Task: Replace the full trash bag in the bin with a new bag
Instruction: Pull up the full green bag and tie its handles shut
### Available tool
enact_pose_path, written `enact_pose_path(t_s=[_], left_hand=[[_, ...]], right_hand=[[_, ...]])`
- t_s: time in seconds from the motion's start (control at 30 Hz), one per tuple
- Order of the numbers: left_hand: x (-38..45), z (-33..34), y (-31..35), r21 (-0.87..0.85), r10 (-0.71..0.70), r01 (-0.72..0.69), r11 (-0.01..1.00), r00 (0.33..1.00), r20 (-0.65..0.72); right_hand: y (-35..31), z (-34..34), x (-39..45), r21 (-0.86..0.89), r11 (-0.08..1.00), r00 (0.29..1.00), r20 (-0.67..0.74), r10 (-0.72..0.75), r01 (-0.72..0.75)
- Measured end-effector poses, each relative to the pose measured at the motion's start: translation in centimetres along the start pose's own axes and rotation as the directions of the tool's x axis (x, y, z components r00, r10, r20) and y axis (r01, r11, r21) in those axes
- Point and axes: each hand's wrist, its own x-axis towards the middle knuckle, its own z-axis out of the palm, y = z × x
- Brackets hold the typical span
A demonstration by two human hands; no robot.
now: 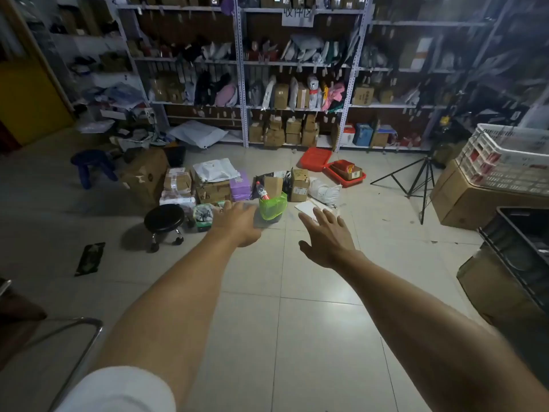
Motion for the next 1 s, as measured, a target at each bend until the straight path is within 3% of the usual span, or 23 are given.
enact_pose_path(t_s=[0.33,1.0], left_hand=[[6.8,2.7,0.1,0.026,0.022,-0.025,0.999,0.994,0.106],[30.7,5.9,0.0,0.029,-0.120,0.117,0.993,0.955,0.270]], right_hand=[[2.8,4.3,4.3,0.019,0.998,0.993,0.102,0.057,-0.059],[13.3,9.8,29.6,0.087,0.996,0.962,0.273,-0.022,-0.002]])
